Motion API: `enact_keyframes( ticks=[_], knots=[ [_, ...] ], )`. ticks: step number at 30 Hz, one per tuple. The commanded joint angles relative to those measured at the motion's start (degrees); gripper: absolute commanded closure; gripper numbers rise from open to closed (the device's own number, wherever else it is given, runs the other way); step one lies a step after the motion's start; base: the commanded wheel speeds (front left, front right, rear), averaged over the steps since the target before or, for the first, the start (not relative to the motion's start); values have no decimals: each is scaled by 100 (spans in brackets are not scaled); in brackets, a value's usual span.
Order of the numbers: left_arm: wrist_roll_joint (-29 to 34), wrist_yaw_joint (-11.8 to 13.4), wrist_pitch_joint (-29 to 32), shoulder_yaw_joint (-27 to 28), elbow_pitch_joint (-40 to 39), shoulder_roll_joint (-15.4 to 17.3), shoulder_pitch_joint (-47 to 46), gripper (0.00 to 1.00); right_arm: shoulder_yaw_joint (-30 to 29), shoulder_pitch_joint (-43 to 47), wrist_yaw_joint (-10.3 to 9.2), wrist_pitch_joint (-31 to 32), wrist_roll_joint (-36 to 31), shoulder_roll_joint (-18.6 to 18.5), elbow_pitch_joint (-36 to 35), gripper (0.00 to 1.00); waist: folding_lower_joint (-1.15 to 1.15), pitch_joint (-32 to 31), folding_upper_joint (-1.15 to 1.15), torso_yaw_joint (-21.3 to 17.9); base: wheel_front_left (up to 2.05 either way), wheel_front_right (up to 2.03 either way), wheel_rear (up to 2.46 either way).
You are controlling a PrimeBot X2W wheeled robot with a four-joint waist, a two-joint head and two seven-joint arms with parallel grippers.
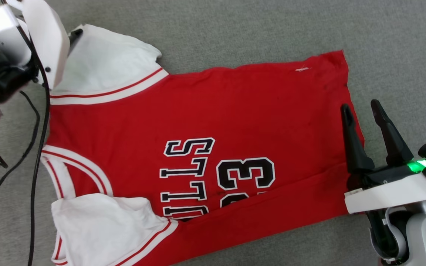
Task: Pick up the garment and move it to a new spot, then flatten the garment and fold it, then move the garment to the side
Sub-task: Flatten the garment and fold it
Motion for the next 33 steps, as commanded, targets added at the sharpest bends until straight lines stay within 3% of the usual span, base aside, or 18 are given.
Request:
enact_keyframes(
  ticks=[1,8,17,18,19,20,25,33],
  knots=[
    [-38,5,42,-74,77,38,-104,0,39,-100,-5,-45,10,33,-5,0,-1,130,0,-100,0,0,0],
    [-179,5,142,-396,466,213,-464,0,189,-183,-5,-146,97,42,42,0,-1,368,0,-263,0,0,0],
    [-227,5,46,-617,1006,205,-559,0,420,-202,-5,-250,218,42,61,0,-1,588,0,-387,0,0,0],
    [-275,5,103,-650,1050,173,-533,20,419,-197,-5,-257,213,42,59,0,-1,596,0,-390,0,0,0],
    [-345,5,187,-716,1064,143,-489,89,412,-190,-5,-259,209,42,59,0,-1,599,0,-387,0,0,0],
    [-422,3,249,-756,1067,134,-458,100,395,-185,-5,-254,191,42,65,0,-1,597,0,-379,0,0,0],
    [-626,6,17,-733,1110,117,-424,100,290,-211,-5,-182,128,43,79,0,-1,491,0,-299,0,0,0],
    [-697,40,-1080,-544,1145,-251,-286,100,-15,-85,-5,233,-262,5,104,0,-1,-81,0,63,0,0,0]
  ],
)
